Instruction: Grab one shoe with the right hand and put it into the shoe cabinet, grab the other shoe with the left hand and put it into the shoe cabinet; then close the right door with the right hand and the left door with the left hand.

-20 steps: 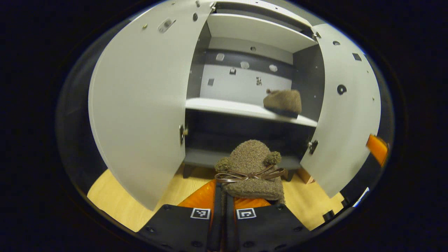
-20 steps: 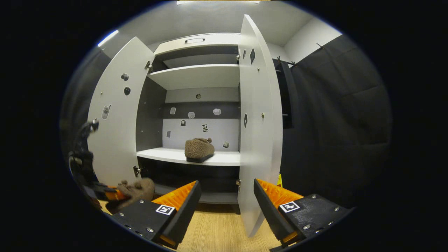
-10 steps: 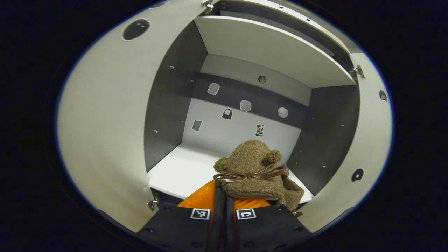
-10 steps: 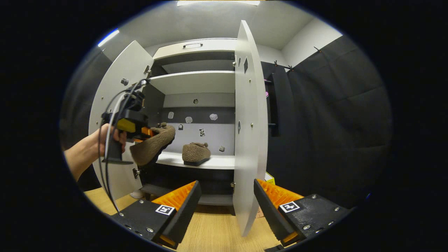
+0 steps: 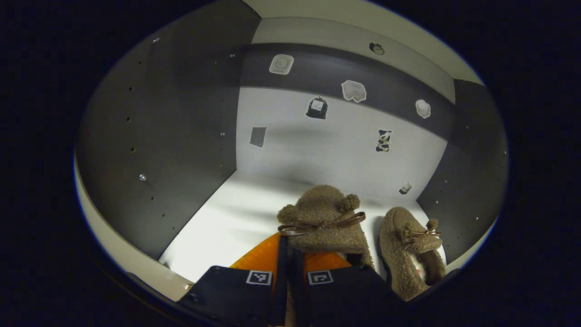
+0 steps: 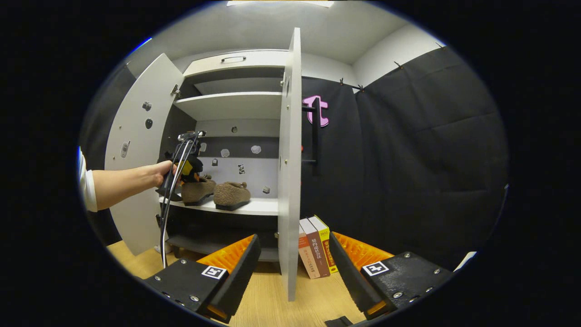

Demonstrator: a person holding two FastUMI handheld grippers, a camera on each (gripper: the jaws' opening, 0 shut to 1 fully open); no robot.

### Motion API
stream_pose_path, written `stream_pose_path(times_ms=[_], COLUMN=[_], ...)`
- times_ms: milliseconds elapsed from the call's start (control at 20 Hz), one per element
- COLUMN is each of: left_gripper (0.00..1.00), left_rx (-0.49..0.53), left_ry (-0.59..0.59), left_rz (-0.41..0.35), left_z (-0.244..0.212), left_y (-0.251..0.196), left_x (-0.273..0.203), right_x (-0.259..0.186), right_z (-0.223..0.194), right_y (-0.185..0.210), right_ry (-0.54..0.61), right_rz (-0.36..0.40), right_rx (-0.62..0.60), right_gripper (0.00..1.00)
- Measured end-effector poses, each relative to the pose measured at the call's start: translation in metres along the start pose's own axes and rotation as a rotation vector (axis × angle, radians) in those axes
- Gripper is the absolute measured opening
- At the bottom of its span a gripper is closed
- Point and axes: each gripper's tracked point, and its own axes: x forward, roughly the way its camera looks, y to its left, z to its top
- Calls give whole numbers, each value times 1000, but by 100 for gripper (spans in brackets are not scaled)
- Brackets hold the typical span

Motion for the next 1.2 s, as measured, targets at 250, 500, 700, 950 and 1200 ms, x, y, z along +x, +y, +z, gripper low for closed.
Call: stream_pose_path(times_ms=[250, 500, 700, 950, 1200], left_gripper=[27, 62, 90, 99, 96], left_rx=[9, 10, 62, 82, 104], left_ry=[20, 29, -23, -191, -390], left_rz=[7, 16, -17, -135, -172], left_z=[-3, -5, 9, 37, 40], left_y=[1, 11, 4, -16, -2], left_x=[7, 0, -27, -95, -185], right_x=[5, 9, 12, 13, 16], right_z=[-10, -10, -10, -5, -3], right_y=[-4, -1, 6, 17, 31], right_ry=[9, 1, 1, -14, -22], right_rz=[-19, -13, 6, 30, 64], right_rx=[13, 28, 37, 50, 55], right_gripper=[93, 93, 93, 93, 93])
